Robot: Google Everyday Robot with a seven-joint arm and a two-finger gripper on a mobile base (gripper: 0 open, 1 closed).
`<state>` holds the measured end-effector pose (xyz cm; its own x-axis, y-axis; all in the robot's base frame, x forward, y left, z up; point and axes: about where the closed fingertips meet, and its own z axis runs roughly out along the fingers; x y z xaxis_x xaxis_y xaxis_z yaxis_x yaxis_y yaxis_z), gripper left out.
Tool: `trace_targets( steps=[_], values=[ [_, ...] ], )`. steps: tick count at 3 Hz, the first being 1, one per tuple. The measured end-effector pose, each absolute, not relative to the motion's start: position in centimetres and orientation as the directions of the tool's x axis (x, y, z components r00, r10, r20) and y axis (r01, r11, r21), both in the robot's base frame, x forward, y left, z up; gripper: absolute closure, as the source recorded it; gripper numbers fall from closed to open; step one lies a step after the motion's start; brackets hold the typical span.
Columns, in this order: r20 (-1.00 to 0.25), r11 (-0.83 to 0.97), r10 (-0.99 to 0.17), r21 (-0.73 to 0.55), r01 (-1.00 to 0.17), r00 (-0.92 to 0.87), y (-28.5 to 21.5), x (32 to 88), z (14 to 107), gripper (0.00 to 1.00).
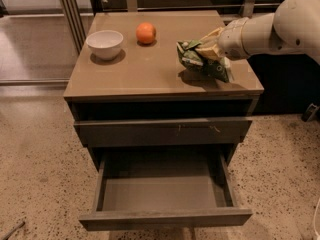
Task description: Pick green jalapeno chip bag from middle drawer and place on counter
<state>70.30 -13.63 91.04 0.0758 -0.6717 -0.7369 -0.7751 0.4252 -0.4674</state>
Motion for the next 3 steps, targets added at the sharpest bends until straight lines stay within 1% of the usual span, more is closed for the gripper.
trace_targets(
  steps=[1,2,3],
  values=[
    [-0.742,0.41,-0.663,-0.47,-0.782,0.098,-13.13,71.79,89.61,1.0],
    [-0.742,0.409,-0.663,-0.47,-0.782,0.099,-13.13,71.91,89.46,0.82],
    [-0.742,0.409,-0.663,-0.47,-0.782,0.099,-13.12,71.91,89.46,0.58]
  ],
)
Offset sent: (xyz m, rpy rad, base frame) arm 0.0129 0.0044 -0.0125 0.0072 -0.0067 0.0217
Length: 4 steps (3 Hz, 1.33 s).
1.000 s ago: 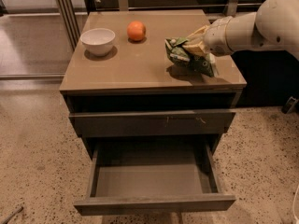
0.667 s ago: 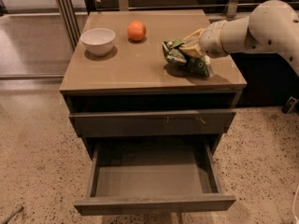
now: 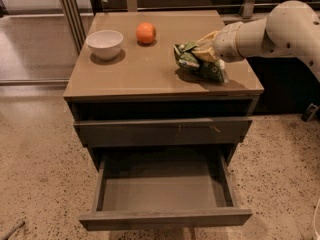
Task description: Pick green jalapeno chip bag from middle drawer and place on counter
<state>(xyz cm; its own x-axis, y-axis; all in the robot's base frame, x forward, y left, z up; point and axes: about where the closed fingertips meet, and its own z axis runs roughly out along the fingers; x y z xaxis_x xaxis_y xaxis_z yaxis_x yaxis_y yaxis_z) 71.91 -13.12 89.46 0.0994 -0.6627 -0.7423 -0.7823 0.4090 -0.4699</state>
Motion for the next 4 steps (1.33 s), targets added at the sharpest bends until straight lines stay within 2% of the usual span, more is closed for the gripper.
trace_targets(
  steps=[2,3,4],
  values=[
    [-0.742,0.409,-0.663,-0.47,-0.782,0.099,-13.12,71.91,89.46,0.12],
    [-0.742,0.409,-0.663,-0.47,-0.782,0.099,-13.11,71.92,89.45,0.0],
    [-0.742,0.409,-0.663,-0.47,-0.782,0.099,-13.11,71.92,89.45,0.0]
  ],
)
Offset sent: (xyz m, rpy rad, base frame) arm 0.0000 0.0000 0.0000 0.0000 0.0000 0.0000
